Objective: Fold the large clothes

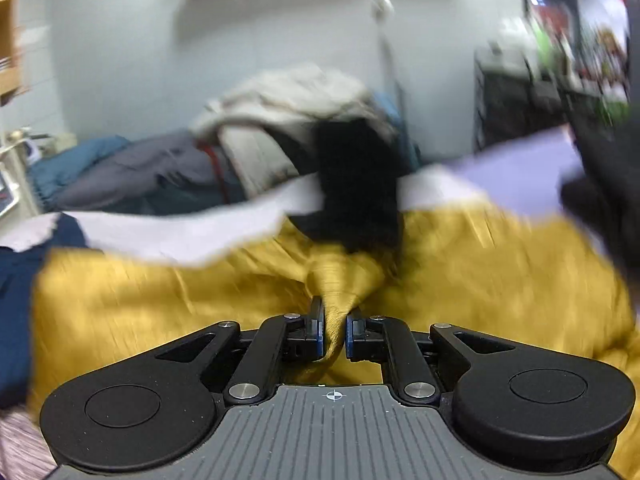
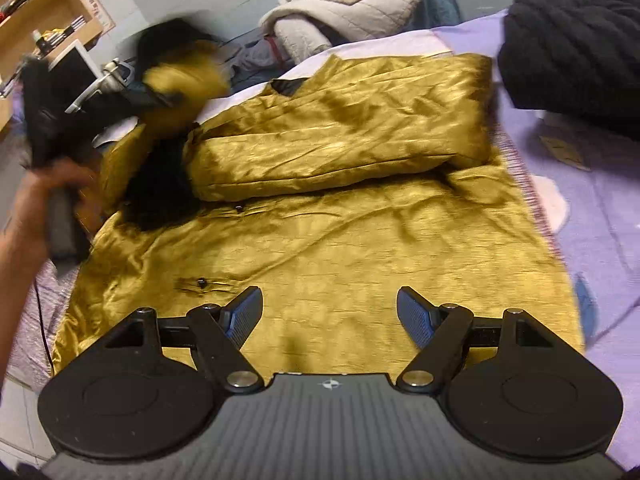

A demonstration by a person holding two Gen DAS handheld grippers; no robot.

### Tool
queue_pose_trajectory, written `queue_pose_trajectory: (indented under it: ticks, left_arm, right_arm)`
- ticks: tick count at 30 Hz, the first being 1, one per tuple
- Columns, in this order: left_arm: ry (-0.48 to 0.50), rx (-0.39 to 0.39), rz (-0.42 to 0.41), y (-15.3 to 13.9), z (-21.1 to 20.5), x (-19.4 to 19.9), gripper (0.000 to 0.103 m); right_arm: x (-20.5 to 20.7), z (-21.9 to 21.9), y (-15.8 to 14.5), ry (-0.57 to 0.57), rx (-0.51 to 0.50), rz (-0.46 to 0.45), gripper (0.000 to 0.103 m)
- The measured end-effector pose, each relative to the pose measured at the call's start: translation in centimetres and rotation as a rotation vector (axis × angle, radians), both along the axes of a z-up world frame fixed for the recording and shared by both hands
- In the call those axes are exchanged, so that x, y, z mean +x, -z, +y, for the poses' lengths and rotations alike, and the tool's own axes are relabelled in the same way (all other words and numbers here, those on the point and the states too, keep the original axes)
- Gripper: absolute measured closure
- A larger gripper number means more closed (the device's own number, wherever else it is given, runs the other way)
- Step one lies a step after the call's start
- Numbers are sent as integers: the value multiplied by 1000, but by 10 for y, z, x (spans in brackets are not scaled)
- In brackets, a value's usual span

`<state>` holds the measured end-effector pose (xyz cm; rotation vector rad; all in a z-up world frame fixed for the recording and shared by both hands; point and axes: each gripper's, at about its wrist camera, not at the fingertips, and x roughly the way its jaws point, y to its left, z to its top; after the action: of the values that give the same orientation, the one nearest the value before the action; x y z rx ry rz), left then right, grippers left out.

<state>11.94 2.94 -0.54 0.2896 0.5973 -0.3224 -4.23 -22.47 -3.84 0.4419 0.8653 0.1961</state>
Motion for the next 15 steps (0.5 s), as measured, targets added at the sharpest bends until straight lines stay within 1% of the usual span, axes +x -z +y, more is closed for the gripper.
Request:
queue_pose_trajectory:
  ticks: [1,3,4,5,6,7,8,9,10,12,15]
  left_arm:
    - [12,8,21,9,-5,-3,44]
    - [22,46,54,21,-10,-5,45]
    - [22,64,50,23,-10,-7,40]
    - [26,78,45,25,-8,-10,30]
    - [34,85,42,25,-8,-13,26]
    - [38,89,43,25,-7,-15,17]
    - [40,94,46,25,-10,-16,5]
    - [44,99,41,24,-9,-18,5]
    - [52,104,29,22,-7,-20,0]
    - [70,109,-2,17,-4,-28,0]
    - [53,69,-32,7,4,-46,0]
  right_arm:
    - [0,-4,0,7,-4,3,25]
    - [2,-10,1,13,-14,2,25]
    - [4,-12,0,13,-19,-1,25]
    - [7,-14,-1,12,-20,-8,25]
    - [11,-15,-3,13,-19,-20,25]
    - [16,-16,-7,16,-12,-38,25]
    - [21,-17,-11,18,0,-58,25]
    - [28,-18,-16,19,17,-78,25]
    - [36,-19,-21,22,41,-97,25]
    - [56,-21,-27,26,113,-129,25]
    - [93,-24,-29,42,203,-131,25]
